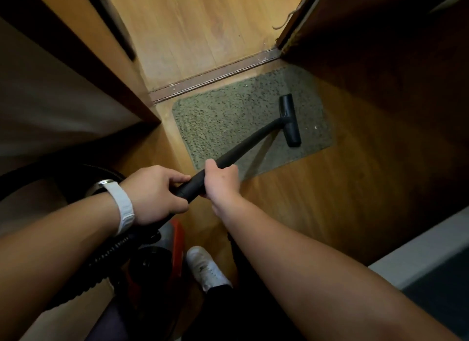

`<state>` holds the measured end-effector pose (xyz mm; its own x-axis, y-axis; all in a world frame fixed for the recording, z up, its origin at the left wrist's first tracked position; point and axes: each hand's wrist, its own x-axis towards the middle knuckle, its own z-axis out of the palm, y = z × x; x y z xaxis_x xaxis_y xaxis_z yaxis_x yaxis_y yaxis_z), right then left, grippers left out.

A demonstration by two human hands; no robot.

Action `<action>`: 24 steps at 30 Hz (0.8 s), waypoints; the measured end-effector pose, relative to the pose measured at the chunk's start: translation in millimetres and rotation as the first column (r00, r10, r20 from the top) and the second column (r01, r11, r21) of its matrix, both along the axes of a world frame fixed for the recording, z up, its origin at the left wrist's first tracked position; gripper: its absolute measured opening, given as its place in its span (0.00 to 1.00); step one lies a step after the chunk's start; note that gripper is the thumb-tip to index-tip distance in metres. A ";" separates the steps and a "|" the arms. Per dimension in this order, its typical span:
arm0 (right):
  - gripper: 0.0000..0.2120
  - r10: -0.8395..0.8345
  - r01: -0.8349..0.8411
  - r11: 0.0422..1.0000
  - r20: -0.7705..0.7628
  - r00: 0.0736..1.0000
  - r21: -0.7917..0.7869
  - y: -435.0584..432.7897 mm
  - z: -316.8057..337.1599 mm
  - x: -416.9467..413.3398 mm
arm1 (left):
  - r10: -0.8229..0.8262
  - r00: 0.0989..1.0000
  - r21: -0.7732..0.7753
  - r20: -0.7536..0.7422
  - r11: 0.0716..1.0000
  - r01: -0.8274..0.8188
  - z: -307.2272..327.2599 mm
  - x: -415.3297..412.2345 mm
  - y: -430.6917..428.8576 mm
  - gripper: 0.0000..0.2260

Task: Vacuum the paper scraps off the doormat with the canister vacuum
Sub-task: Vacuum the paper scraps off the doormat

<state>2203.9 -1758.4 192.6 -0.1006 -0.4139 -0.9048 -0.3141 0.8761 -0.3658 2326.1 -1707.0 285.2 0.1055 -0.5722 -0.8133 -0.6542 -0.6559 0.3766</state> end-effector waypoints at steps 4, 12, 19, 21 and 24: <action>0.15 -0.034 0.034 0.999 0.016 0.999 -0.010 -28.5 -3.1 -21.1 | 0.002 1.000 -0.003 -0.017 1.000 -0.002 -4.3 -18.9 -27.9 0.25; 0.20 -0.070 0.070 0.996 -0.007 0.997 -0.052 -74.8 -13.1 -56.3 | -0.005 0.996 -0.009 -0.087 1.000 0.005 -13.7 -55.7 -77.4 0.21; 0.24 -0.075 0.072 0.993 -0.029 0.997 -0.095 -99.9 -14.7 -77.4 | -0.004 0.990 -0.011 -0.141 1.000 0.003 -17.9 -76.9 -103.7 0.18; 0.22 -0.076 0.073 0.994 -0.023 0.997 -0.086 -103.8 -14.4 -79.8 | -0.009 0.990 -0.011 -0.143 1.000 0.007 -19.4 -80.2 -106.0 0.19; 0.18 -0.052 0.050 0.996 -0.035 0.998 -0.073 -103.5 -13.0 -80.1 | -0.031 0.989 -0.020 -0.142 0.999 0.029 -21.6 -80.6 -103.2 0.14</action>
